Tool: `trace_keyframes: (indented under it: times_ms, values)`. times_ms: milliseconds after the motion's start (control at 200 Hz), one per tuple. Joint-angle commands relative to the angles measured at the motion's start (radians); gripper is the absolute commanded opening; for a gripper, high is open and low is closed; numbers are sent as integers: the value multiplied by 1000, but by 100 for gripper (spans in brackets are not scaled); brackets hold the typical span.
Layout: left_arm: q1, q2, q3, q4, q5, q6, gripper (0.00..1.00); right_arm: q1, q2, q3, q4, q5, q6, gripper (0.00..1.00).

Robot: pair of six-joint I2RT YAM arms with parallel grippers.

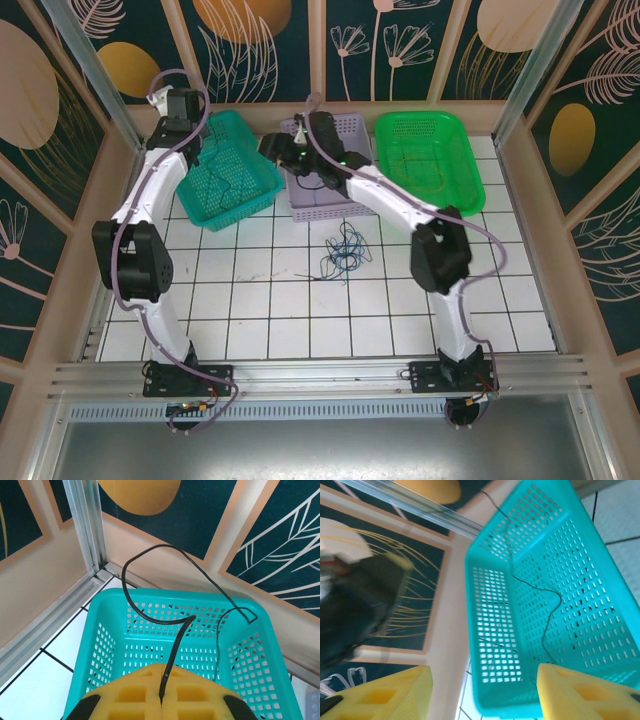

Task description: Untangle the cables

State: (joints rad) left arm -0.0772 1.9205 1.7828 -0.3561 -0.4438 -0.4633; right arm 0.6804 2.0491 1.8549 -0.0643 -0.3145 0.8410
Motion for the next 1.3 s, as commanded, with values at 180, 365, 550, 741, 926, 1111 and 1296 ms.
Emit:
trace_keyframes:
  times_ms: [180, 365, 550, 741, 926, 1111, 1296]
  values:
    - [4, 173, 195, -104, 80, 32, 27, -25, -381, -346, 110, 75, -62, 58]
    - [4, 88, 116, -142, 80, -27, 79, -37, -539, -544, 102, 110, -65, 57]
    - [3, -99, -44, -95, 116, -55, 86, -50, -668, -698, 76, 142, -52, 58]
    - [-17, -291, -199, -59, 321, -131, 71, -59, -762, -841, 21, 168, -28, 55]
    - [-221, -506, -543, 33, 390, -262, 57, -95, -867, -1058, 12, 164, 64, 48]
    - [-530, -629, -958, 305, 401, -546, 46, -128, -873, -1232, 55, 92, 108, 47]
    - [-772, -450, -978, 428, 377, -626, 56, -188, -803, -1264, 124, 2, 177, 49]
